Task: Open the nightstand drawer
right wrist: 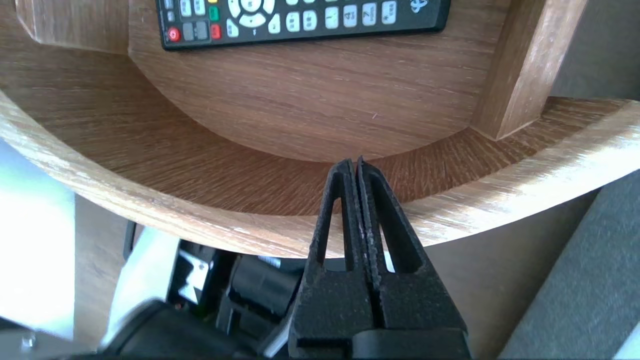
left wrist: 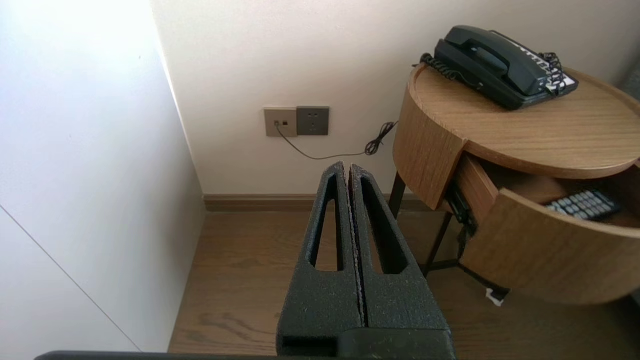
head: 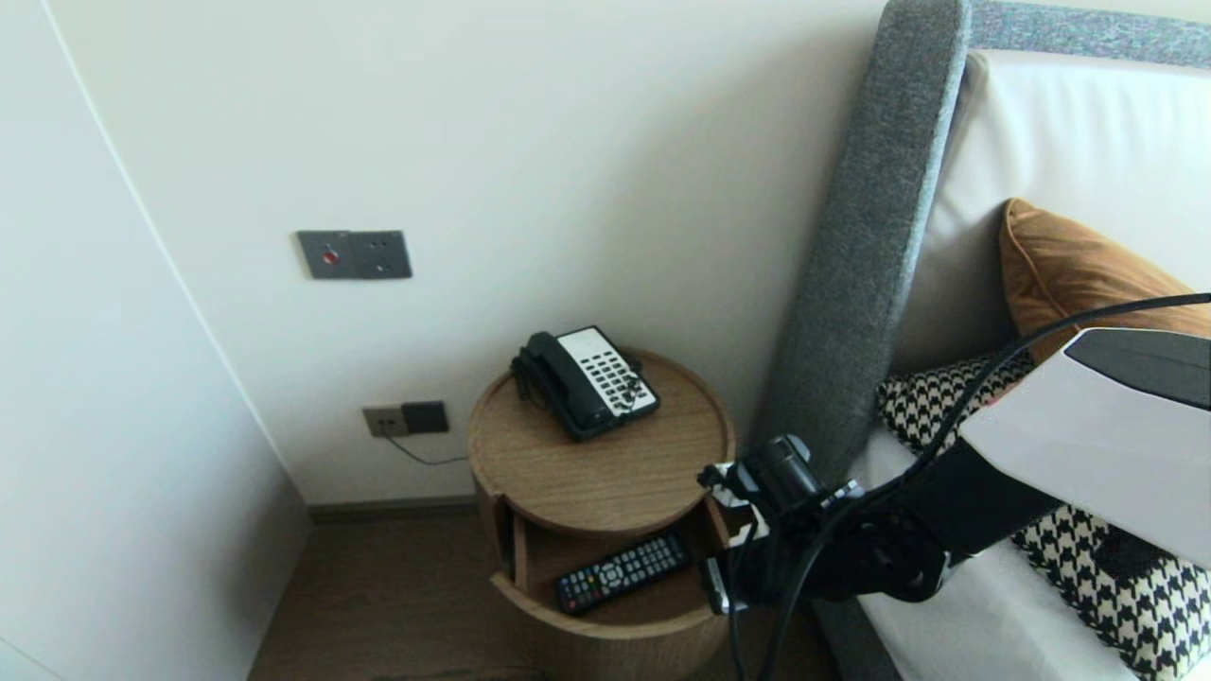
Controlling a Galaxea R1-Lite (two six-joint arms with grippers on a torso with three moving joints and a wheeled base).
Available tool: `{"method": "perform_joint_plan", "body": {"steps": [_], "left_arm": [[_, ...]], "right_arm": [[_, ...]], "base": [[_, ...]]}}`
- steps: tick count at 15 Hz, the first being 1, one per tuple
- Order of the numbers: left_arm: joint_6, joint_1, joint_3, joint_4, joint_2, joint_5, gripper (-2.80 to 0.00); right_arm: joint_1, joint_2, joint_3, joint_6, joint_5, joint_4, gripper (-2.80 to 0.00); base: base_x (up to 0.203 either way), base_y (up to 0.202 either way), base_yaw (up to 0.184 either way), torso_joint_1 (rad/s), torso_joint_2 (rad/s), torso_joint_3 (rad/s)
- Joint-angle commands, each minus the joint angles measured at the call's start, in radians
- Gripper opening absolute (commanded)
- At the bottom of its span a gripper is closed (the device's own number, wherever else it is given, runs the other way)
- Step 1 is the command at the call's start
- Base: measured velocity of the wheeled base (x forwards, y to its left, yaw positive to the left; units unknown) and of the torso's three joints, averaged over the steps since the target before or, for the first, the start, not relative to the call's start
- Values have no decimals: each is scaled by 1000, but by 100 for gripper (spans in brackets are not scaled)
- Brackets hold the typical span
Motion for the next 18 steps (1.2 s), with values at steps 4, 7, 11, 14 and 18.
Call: {"method": "perform_joint_plan", "body": {"steps": [4,7,11,14,18], "left_arm": [[-1,0,0,-1,-2,1,-280],[-1,0,0,-1,-2,1,-280],[-1,0,0,-1,-2,1,-280],[-1,0,0,-1,-2,1,-280],[-1,0,0,-1,-2,1,-280]], "right_arm": [[37,-43,99,6,-10,-73,-280],[53,-82,162,7,-13,-87,-280],[71,-125,224,8,-13,-96,-280],[74,-153,258,8,-13,-98,-280],[85,-183,296,7,-13,-98,-280]], "base": [[0,0,0,0,0,0],[0,0,0,0,0,0],[0,0,0,0,0,0],[0,0,0,0,0,0],[0,0,0,0,0,0]]}}
